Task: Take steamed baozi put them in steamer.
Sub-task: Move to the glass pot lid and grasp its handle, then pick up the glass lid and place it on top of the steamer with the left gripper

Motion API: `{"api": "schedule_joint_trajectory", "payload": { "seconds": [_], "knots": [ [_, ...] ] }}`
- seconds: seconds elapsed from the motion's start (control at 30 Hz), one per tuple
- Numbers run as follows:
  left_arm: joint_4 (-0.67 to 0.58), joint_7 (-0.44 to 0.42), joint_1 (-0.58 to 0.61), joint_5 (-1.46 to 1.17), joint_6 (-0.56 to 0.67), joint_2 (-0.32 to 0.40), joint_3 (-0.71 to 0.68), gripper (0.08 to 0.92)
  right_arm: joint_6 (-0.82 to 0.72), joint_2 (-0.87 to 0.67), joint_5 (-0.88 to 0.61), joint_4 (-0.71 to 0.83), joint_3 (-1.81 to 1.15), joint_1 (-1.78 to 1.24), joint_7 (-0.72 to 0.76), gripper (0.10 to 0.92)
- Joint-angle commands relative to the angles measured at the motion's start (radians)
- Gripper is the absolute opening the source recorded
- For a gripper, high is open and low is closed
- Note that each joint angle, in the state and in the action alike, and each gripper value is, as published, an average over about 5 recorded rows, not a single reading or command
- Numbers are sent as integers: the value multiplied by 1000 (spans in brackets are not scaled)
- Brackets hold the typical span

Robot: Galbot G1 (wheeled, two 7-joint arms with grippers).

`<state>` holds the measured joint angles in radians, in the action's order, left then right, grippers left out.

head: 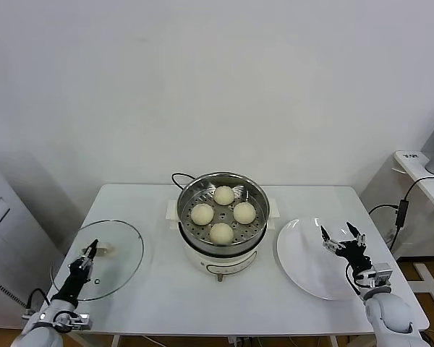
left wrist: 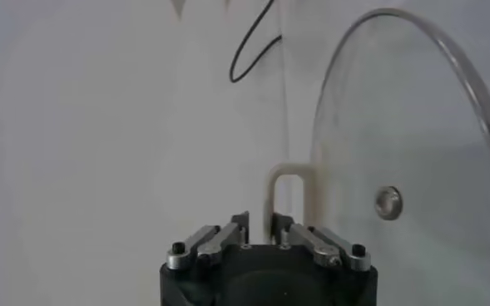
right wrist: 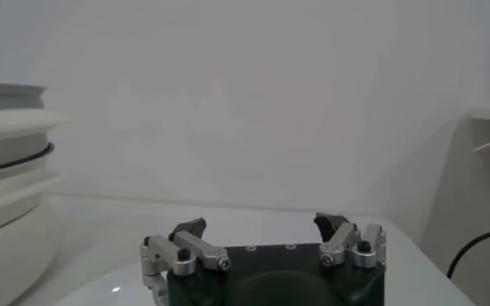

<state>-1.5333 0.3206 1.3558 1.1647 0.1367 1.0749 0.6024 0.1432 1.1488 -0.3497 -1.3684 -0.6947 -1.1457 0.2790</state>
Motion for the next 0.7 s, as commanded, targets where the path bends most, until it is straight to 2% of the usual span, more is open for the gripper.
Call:
{"api": "schedule_joint_trajectory", "payload": {
  "seconds": [0.03,0.27,0.7],
  "knots": [
    [-248,-138,41,-192,-127,-85,23,104,-11,-2,-4,-15,-4,-1,0,823],
    [-409,-242,-6,-226,-317,-122,-41,103,-27,-15,-7,-50,-2,-10,4,823],
    [-481,-359,-218,-139,-563,-154,-337,103,-28,-15,-7,-67,-5,-18,3,823]
  ]
}}
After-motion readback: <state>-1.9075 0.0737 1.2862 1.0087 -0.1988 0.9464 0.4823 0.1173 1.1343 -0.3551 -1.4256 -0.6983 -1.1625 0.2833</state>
